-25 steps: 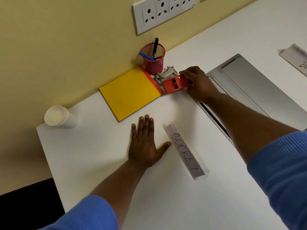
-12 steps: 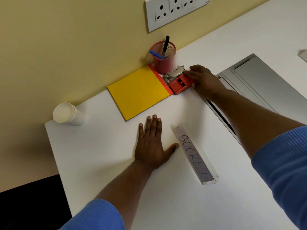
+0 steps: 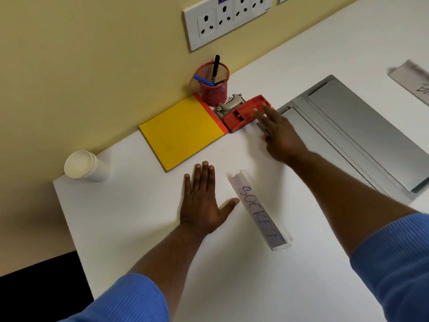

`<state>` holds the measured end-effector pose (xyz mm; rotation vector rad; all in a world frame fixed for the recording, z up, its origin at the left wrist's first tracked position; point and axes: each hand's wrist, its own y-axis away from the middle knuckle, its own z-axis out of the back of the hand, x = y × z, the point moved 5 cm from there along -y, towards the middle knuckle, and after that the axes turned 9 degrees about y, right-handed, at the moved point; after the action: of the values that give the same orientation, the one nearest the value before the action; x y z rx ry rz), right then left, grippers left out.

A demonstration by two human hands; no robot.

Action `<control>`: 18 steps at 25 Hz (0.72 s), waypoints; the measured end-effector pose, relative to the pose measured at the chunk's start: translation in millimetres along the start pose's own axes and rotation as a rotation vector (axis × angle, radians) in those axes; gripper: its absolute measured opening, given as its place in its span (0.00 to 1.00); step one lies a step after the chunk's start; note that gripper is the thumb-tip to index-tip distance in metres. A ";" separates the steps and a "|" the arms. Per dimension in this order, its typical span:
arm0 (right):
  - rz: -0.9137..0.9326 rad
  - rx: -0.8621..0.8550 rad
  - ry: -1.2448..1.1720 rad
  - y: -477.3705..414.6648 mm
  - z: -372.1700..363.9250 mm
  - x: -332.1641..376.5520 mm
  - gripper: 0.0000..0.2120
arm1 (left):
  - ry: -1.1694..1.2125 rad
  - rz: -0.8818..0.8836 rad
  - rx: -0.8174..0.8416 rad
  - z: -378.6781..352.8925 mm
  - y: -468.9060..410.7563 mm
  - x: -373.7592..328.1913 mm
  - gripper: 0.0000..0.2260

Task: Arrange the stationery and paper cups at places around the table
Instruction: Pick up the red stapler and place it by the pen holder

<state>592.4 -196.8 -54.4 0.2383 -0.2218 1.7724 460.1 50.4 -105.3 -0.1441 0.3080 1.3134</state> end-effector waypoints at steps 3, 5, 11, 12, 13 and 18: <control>-0.081 0.017 -0.039 44.5 -2.6 0.0 0.42 | -0.008 0.003 0.003 0.6 -0.2 0.7 0.49; -0.139 0.023 -0.073 75.0 -2.5 2.1 0.42 | -0.004 0.006 0.005 1.6 0.4 3.0 0.49; -0.291 0.021 -0.171 173.6 15.8 7.4 0.41 | 0.006 -0.022 0.103 9.9 0.1 -4.1 0.55; -0.307 0.021 -0.168 190.5 18.7 9.7 0.41 | 0.022 -0.023 0.135 12.6 1.3 -3.3 0.56; -0.320 0.018 -0.172 207.0 21.5 12.2 0.41 | 0.039 -0.022 0.176 14.6 4.4 -2.3 0.57; -0.363 -0.022 -0.192 297.4 40.0 28.3 0.39 | 0.110 0.030 0.341 20.3 64.0 -21.0 0.60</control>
<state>297.4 -244.0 -14.1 0.4076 -0.3145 1.3873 396.6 52.7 -75.2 0.0773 0.6239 1.2659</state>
